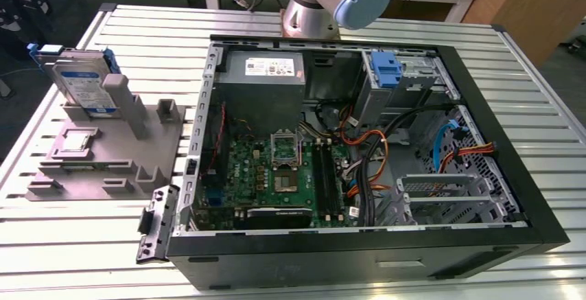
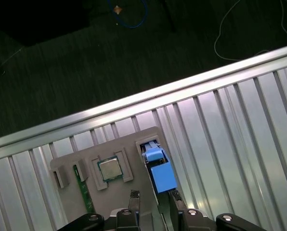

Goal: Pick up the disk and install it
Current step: 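Pick up the disk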

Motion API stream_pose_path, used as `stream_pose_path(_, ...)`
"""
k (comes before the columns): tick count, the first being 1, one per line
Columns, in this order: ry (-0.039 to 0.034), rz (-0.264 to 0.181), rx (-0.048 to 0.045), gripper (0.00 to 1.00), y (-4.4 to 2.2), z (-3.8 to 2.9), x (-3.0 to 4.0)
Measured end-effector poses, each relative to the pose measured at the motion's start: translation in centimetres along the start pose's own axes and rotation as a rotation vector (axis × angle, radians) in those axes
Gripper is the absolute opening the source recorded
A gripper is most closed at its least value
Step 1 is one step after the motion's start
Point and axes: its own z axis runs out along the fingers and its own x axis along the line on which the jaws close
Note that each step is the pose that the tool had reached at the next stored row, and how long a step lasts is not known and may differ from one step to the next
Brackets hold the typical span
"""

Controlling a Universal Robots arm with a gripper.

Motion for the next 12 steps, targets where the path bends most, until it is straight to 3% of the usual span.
stream_pose_path(12, 0.0001, -0.009, -0.0002, 0.38, 0.0, 0.0, 0.0)
